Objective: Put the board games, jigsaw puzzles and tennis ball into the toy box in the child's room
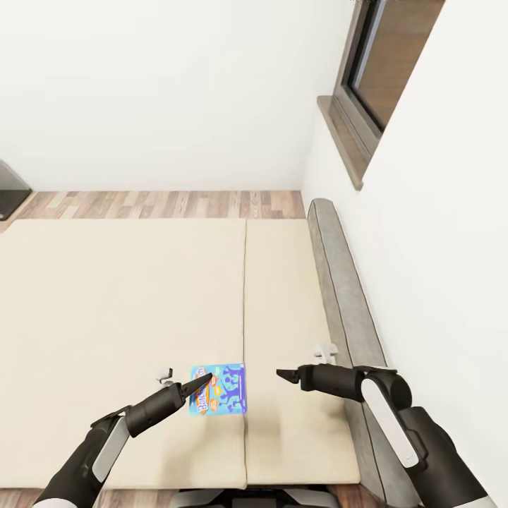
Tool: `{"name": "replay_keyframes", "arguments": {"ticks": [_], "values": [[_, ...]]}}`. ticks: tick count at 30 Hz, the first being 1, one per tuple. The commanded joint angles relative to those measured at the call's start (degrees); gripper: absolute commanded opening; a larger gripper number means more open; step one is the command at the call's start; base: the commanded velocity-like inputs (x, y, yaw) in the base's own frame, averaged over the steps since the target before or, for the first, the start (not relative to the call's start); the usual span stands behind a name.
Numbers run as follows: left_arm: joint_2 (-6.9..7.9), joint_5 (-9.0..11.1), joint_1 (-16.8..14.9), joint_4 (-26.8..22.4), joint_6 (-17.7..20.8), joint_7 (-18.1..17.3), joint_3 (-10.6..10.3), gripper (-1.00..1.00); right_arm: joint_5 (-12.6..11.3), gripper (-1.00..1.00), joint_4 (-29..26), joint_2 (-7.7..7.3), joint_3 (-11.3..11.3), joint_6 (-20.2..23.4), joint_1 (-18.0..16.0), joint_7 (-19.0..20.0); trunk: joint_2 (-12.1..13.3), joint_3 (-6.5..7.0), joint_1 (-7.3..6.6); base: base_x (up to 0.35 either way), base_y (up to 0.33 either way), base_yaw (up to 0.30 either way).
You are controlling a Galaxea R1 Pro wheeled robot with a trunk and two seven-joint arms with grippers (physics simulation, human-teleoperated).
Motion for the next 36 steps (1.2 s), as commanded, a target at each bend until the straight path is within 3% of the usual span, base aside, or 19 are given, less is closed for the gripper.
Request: {"name": "replay_keyframes", "arguments": {"ticks": [1, 36], "values": [[0.01, 0.18, -0.02, -0.01, 0.52, -0.04, 0.01, -1.00, 0.37, 1.00, -0.03, 0.00, 0.03, 0.16, -0.04, 0.34, -0.09, 0.02, 0.03, 0.000, 0.000, 0.000], [0.29, 0.03, -0.02, -0.01, 0.61, 0.27, -0.05, -1.00, 0.44, 1.00, -0.03, -0.04, 0.14, 0.07, -0.04, 0.34, -0.09, 3.33, 0.03, 0.000, 0.000, 0.000]]}}
